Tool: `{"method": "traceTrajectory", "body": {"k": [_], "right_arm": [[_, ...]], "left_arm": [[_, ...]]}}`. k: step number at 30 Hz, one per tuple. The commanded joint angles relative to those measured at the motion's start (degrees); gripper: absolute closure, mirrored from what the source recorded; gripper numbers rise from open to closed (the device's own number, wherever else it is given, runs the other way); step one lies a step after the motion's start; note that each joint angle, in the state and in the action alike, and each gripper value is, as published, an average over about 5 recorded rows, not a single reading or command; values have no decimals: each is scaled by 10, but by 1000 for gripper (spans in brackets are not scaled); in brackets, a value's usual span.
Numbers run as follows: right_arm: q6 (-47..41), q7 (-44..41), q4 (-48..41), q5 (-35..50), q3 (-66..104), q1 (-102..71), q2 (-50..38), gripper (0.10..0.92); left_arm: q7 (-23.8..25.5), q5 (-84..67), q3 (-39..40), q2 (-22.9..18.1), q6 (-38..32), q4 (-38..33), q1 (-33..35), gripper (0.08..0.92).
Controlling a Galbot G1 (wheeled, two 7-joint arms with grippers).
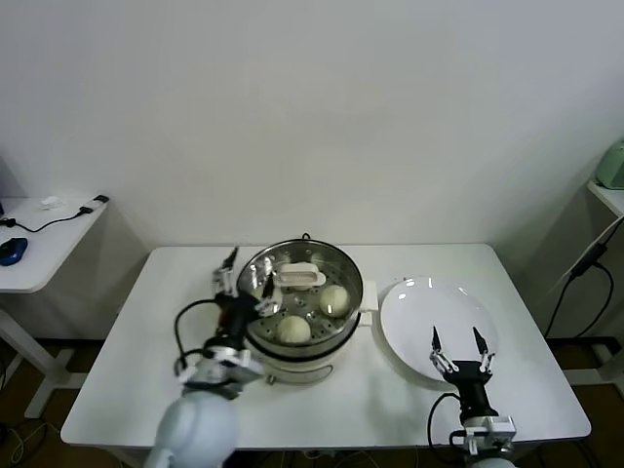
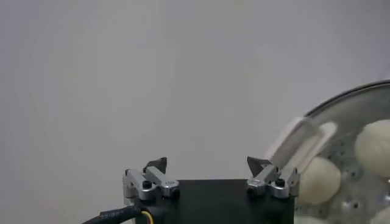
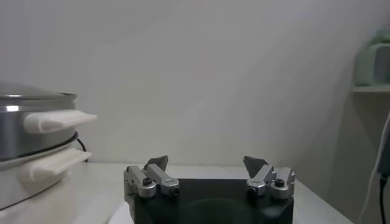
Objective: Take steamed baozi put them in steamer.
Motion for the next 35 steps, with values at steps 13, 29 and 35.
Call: {"method": "traceTrajectory", "body": {"k": [13,29,35], "right_arm": [[32,-9,-53,21,9,13,-6,203],[30,-11,-50,26,10,8,-8,203],[29,-12,-49,26,9,8,-8,203]], "left_arm": [[-22,-681,-232,83,-219,183,109,177],[-7,-617,-188,56,-290,251,121,177],[-7,-618,-187,57,-289,244,121,177]]}}
